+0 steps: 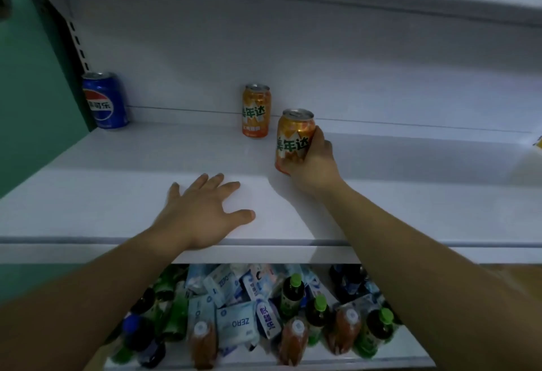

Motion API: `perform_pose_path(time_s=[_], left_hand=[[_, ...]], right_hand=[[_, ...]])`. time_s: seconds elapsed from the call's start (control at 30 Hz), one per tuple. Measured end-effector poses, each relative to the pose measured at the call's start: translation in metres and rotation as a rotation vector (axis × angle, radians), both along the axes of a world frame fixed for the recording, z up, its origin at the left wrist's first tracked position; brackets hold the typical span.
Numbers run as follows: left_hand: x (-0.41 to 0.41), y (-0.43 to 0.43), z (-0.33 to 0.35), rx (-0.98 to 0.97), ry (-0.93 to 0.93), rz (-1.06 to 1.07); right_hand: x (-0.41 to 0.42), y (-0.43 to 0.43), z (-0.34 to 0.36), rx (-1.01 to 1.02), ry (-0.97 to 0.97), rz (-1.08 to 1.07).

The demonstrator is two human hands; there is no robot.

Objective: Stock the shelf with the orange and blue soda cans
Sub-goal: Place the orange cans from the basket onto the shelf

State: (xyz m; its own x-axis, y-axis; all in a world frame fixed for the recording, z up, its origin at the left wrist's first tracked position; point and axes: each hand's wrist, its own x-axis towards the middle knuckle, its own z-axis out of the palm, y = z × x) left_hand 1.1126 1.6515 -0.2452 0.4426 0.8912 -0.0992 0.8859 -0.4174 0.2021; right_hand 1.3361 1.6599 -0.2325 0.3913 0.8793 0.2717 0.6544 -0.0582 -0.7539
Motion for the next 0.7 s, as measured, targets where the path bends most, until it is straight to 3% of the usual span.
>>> perform_pose_path(time_s=[0.7], left_hand=[[0.0,0.002,0.001,-0.04,0.044,0.014]], right_hand=[[0.014,0.103,-0.008,0.01,0.019,-0.084]])
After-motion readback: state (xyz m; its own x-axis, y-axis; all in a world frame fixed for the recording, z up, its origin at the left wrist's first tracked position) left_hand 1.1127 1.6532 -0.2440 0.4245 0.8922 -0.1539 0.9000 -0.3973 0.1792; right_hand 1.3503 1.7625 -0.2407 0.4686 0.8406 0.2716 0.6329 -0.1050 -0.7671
